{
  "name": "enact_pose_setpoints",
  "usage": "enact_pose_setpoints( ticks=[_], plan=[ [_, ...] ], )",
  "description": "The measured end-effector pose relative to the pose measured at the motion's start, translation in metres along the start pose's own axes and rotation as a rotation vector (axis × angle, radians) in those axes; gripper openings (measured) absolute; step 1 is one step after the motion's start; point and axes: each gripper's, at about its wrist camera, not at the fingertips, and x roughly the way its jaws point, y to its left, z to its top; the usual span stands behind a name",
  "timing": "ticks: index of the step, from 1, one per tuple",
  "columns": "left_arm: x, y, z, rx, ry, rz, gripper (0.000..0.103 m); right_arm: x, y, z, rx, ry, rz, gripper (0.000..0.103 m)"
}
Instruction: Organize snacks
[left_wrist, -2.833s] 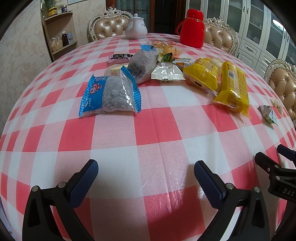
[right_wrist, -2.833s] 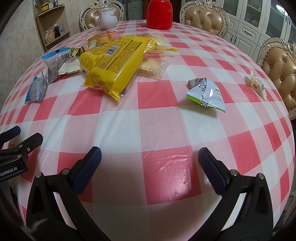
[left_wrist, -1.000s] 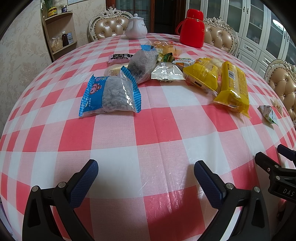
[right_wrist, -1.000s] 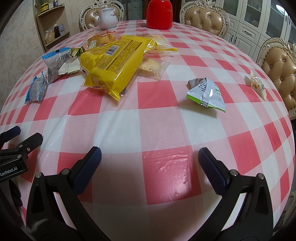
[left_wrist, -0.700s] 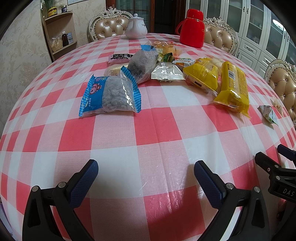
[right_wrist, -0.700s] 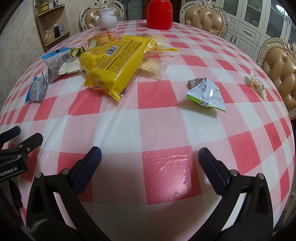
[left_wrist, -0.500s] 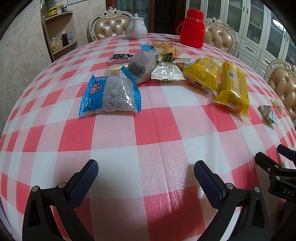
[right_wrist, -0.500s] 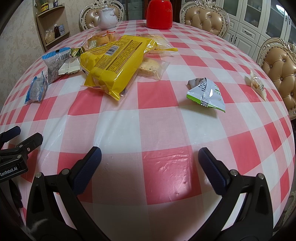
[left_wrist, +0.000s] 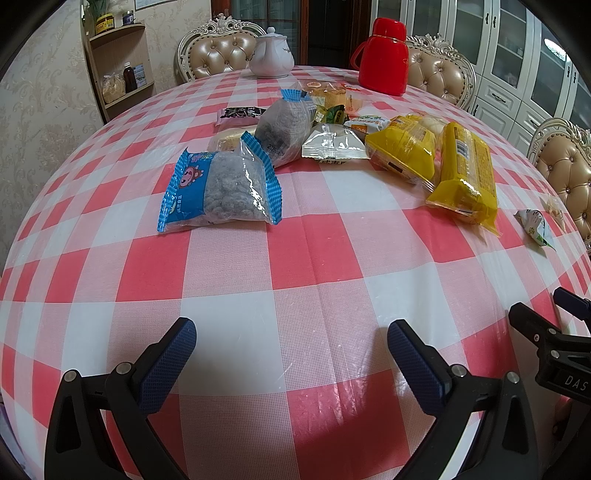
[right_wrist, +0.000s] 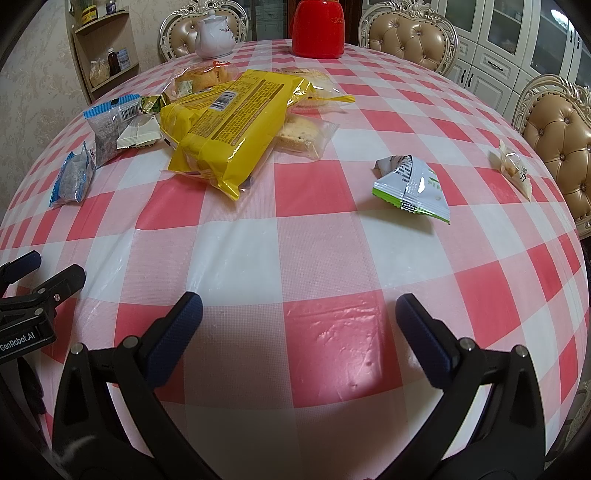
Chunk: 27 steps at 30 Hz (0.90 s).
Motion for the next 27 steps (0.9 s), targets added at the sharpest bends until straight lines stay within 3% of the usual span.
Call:
enact_pose_setpoints(
  ticks=[7,10,12,14,17,20,27],
  plan=[
    [0.001,0.001,0.002,0.011,0.019,-0.006,0.103,0.000,0.000,0.000,-0.012,0.004,0.006,0.103],
    [0.003,-0.001,0.005,0.031,0.030,-0.024,0.103,0.001,-0.003,0.004,-0.066,0.065,0.052,0.103],
    [0.002,-0.001,0.005,0.035,0.027,-0.026,0.103,0.000,-0.016,0.005,-0.037,0.058,0.071,0.103],
    [0.002,-0.002,0.005,0.042,0.026,-0.029,0.103,-0.010,-0.040,0.004,0.019,0.012,0.089,0.103],
    [-0.001,-0.010,0.000,0.077,0.026,-0.062,0.103,-0.024,-0.079,0.000,0.088,-0.081,-0.007,0.103],
    [-0.007,-0.023,-0.002,0.084,0.011,-0.133,0.103,-0.034,-0.129,0.004,0.171,-0.110,-0.008,0.103],
    [-0.018,-0.073,-0.001,0.146,-0.024,-0.221,0.103,-0.022,-0.242,0.051,0.335,-0.162,-0.069,0.103]
  ],
)
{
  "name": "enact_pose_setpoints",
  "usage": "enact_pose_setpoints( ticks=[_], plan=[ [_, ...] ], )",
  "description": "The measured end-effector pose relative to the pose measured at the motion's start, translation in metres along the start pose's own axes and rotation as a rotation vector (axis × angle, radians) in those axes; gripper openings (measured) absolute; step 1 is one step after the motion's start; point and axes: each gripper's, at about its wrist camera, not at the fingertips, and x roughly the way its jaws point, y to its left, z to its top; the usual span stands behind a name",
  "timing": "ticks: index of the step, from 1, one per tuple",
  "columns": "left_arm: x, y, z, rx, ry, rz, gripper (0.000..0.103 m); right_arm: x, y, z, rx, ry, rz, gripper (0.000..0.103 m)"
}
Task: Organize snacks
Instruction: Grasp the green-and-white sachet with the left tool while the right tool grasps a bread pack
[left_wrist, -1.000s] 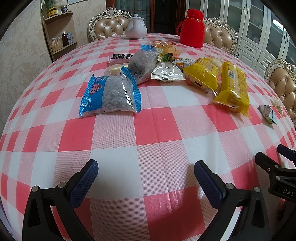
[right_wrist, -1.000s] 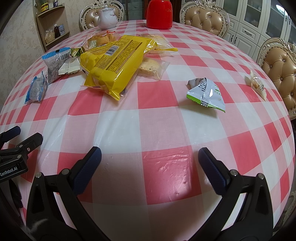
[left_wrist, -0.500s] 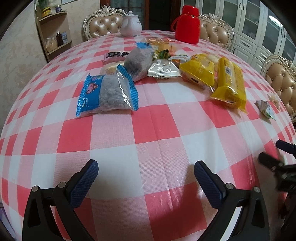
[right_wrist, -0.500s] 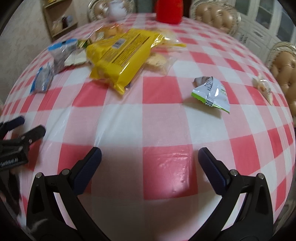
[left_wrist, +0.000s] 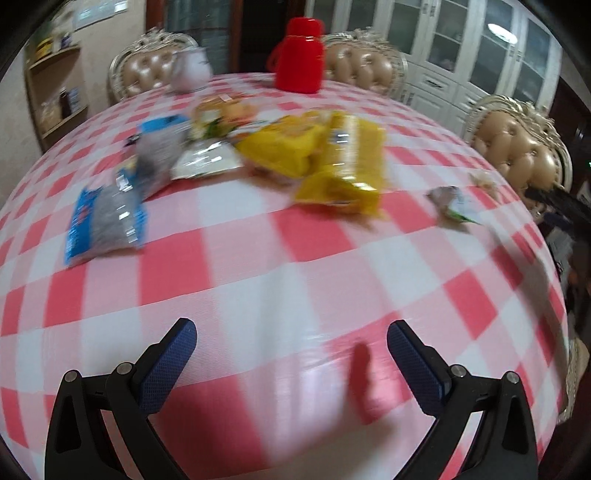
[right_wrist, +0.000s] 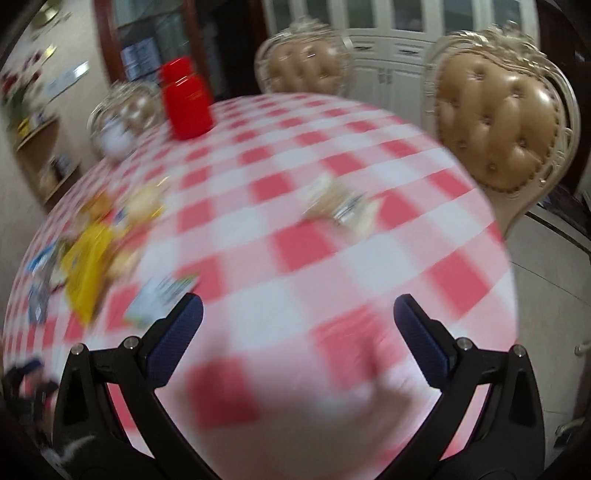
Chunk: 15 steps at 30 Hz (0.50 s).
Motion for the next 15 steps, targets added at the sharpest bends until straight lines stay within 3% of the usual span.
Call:
enact_pose_setpoints(
  ticks=[4,9,15],
  plan=[
    [0.001,-0.029,0.011,0.037,-0.021,-0.045,0.103,0.033,-0.018,0.032,0.061,0.028,0.003,0.103],
    [0.010,-0.070,0.026,0.088,-0.029,-0.086,0.103,0.081,-0.008,0.051,0.108,0.110,-0.042,0.103],
    [0.029,-0.110,0.038,0.163,-0.024,-0.111,0.103,0.113,0.004,0.056,0.049,0.159,-0.180,0.099]
  ],
)
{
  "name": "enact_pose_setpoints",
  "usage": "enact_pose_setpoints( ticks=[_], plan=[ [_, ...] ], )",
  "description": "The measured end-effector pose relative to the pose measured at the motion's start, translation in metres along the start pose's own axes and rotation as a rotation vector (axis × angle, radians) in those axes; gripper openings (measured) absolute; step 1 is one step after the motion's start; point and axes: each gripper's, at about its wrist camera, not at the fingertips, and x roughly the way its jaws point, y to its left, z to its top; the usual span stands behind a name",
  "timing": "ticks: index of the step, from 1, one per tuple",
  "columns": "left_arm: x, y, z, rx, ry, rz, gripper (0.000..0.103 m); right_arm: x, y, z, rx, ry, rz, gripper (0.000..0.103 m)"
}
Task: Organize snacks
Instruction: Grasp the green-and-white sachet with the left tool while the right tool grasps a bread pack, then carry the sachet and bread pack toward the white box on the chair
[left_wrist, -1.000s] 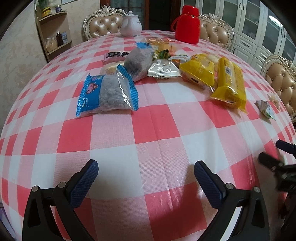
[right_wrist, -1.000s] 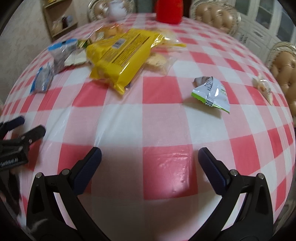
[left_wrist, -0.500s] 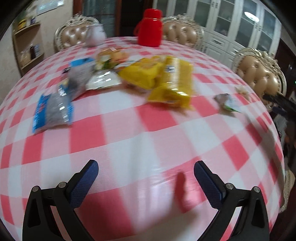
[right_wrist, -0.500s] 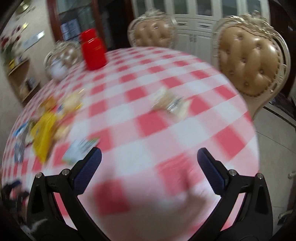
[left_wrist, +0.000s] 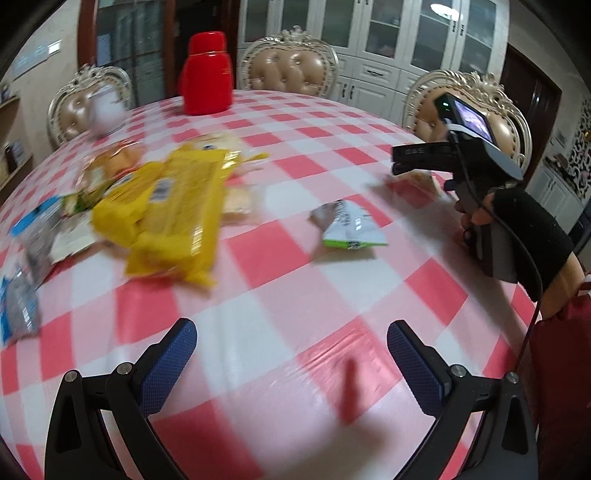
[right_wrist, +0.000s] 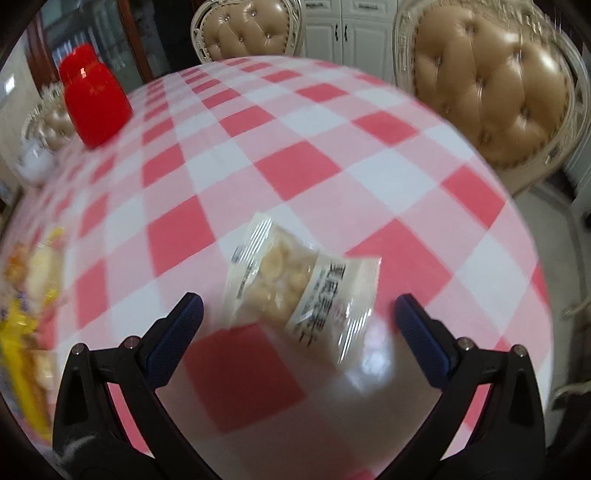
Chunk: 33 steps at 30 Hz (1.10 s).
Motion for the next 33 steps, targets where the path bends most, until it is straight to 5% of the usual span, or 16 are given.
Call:
enact_pose_setpoints(
  ticks=[1,2,7,8,9,14,17,19,33],
  plan=[
    [0.004,-0.004,0.004,0.005,0.000,-0.005,0.103,-0.001,0.000,-0.001,-0.008,-0.014,-0.008,0.094],
    [0.008,-0.007,0.007,0.008,-0.001,-0.009,0.103,-0.004,0.000,-0.003,-0.028,-0.038,-0.032,0.073],
    [0.031,-0.025,0.031,0.029,-0.018,-0.005,0.103,-0.014,-0.003,-0.019,-0.085,-0.094,-0.032,0.057],
    [0.035,-0.028,0.036,0.040,-0.020,0.005,0.103,-0.019,-0.004,-0.022,-0.083,-0.104,-0.027,0.046],
    [0.042,-0.032,0.043,0.052,-0.025,0.015,0.103,-0.019,-0.006,-0.024,-0.073,-0.096,-0.007,0.024],
    [0.073,-0.040,0.065,0.056,0.012,0.038,0.095,-0.020,-0.014,-0.025,-0.022,-0.093,0.044,0.024],
    [0.083,-0.042,0.064,0.083,0.030,0.028,0.056,-0.020,-0.013,-0.025,-0.021,-0.092,0.051,0.024],
    [0.080,-0.042,0.061,0.100,0.025,0.001,0.048,-0.021,-0.017,-0.025,-0.007,-0.096,0.091,0.023],
    [0.008,0.011,0.010,-0.030,-0.077,-0.025,0.046,-0.066,0.014,-0.065,-0.089,-0.149,0.379,0.023]
  ],
)
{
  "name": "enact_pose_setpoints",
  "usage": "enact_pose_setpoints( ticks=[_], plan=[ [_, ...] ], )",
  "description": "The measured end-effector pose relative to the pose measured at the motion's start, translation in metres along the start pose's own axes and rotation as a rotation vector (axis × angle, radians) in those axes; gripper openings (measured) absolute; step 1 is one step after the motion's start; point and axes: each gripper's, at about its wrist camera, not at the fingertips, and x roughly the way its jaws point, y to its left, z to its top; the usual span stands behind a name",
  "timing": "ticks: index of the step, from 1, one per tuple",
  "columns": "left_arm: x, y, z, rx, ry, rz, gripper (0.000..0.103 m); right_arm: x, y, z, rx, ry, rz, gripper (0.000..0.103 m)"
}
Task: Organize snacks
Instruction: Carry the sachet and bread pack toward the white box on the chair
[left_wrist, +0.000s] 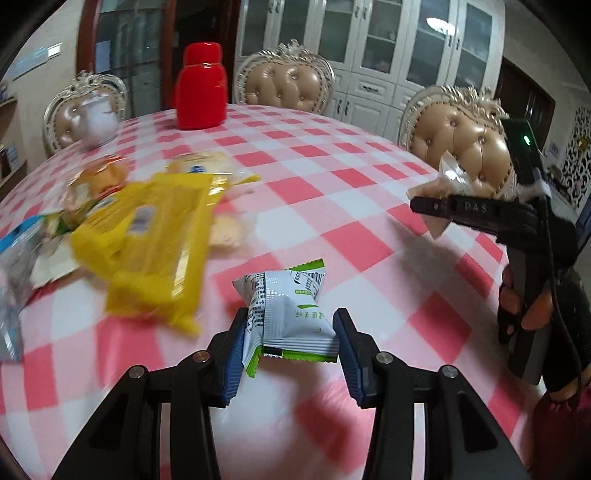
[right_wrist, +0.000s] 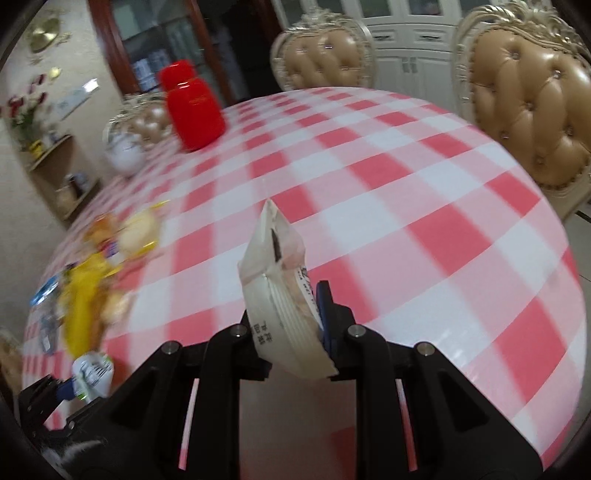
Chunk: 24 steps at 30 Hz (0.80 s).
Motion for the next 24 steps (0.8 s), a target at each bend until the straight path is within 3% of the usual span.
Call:
enact_pose_setpoints(
  ticks=[6,14,24],
  plan=[
    [-0.035,0.033,-0.020,-0.066,-0.023,0.040,0.046,-0.026,0.059,-0.034,-0.089,-0.009,0.094,0.023],
    [-0.092,0.082,-0.042,-0.107,-0.046,0.129,0.046,-0.042,0.159,-0.080,-0.286,-0.023,0.132,0.023],
    [-0.166,0.161,-0.106,-0.238,-0.042,0.215,0.046,-0.045,0.269,-0.139,-0.523,-0.003,0.174,0.023]
  ],
)
